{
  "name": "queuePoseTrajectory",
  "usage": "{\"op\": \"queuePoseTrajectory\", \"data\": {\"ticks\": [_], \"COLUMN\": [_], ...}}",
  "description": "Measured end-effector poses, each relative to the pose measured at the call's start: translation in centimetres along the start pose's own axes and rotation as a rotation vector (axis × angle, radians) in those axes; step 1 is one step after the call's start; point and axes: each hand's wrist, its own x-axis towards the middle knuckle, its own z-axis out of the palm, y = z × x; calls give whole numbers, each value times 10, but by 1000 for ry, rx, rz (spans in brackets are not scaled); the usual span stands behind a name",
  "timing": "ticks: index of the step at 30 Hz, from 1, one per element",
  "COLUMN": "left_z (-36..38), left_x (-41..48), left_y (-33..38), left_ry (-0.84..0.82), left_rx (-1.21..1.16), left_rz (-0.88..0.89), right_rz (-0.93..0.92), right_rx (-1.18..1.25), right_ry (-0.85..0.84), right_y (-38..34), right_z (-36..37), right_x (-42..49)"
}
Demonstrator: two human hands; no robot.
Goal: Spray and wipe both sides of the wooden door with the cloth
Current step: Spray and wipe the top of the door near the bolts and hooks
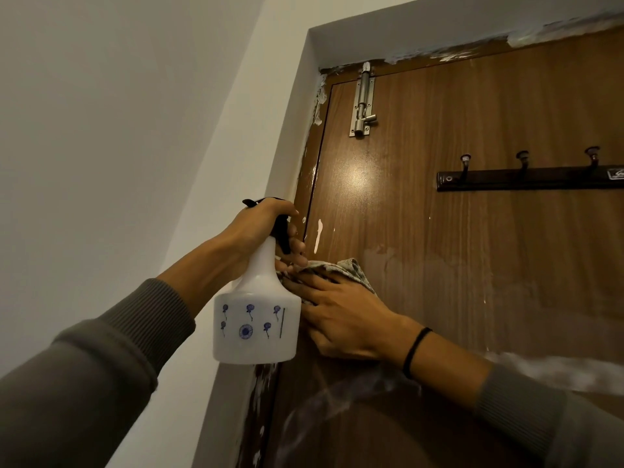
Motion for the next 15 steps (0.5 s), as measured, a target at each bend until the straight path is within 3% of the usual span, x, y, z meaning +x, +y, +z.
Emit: {"op": "queuePoseTrajectory", "data": {"ticks": [4, 7, 10, 15], "left_z": [2, 2, 1, 0], "left_x": [-5, -8, -9, -7], "left_y": [0, 2, 2, -1], "left_ry": [6, 26, -26, -30], "left_rx": [51, 37, 35, -5], "left_rz": [2, -4, -34, -21], "right_rz": [26, 149, 346, 835], "right_rx": [-61, -47, -75, -104], "right_ry": [13, 84, 216, 421], "right_y": [-1, 5, 30, 63], "right_z": [1, 0, -14, -36], "right_x": [-4, -4, -21, -68]}}
